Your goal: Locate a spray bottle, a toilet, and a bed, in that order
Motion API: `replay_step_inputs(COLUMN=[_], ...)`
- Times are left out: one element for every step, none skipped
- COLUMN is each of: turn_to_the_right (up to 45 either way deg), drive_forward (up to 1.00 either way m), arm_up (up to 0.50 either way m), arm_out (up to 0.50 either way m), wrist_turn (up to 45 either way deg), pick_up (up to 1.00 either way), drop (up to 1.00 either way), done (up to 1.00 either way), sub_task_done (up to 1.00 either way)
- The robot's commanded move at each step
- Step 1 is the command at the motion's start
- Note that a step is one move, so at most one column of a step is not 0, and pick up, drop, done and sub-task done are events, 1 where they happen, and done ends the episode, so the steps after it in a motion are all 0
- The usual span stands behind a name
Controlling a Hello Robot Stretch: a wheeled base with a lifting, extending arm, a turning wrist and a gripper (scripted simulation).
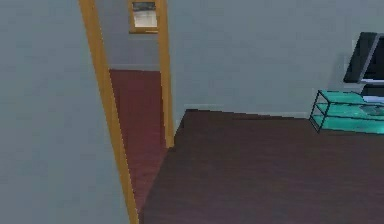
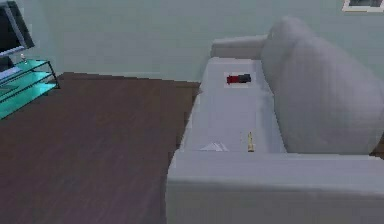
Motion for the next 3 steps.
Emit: replay_step_inputs(turn_to_the_right=[3.0,0.0,0.0], drive_forward=[0.00,0.45,0.75], arm_up=[0.00,0.00,0.00], arm_out=[0.00,0.00,0.00], wrist_turn=[0.0,0.0,0.0], pick_up=[0.00,0.00,0.00], drop=[0.00,0.00,0.00], done=[0.00,0.00,0.00], sub_task_done=[0.00,0.00,0.00])
